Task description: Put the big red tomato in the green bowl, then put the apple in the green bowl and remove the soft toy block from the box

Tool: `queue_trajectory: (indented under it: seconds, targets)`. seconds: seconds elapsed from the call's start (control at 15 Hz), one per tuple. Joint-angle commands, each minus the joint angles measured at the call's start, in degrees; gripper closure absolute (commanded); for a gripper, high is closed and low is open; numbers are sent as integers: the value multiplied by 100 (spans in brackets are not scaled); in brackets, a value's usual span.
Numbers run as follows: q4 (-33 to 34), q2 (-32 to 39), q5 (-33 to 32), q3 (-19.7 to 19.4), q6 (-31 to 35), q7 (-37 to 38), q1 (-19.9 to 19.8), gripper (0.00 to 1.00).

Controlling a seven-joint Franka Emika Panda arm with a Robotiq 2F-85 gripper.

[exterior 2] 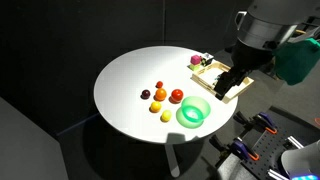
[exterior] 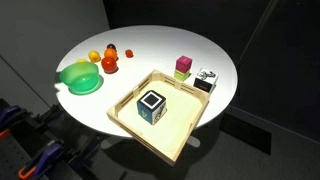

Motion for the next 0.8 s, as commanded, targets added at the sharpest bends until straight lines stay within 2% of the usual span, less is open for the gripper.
queue_trajectory:
  seconds: [0.0, 0.4, 0.73]
  targets:
    - [6, 12, -49, -65, -7, 37, 65, 0]
    - [47, 44, -45, -87, -6, 29, 47, 0]
    - [264, 238, 0, -334, -43, -115, -31, 0]
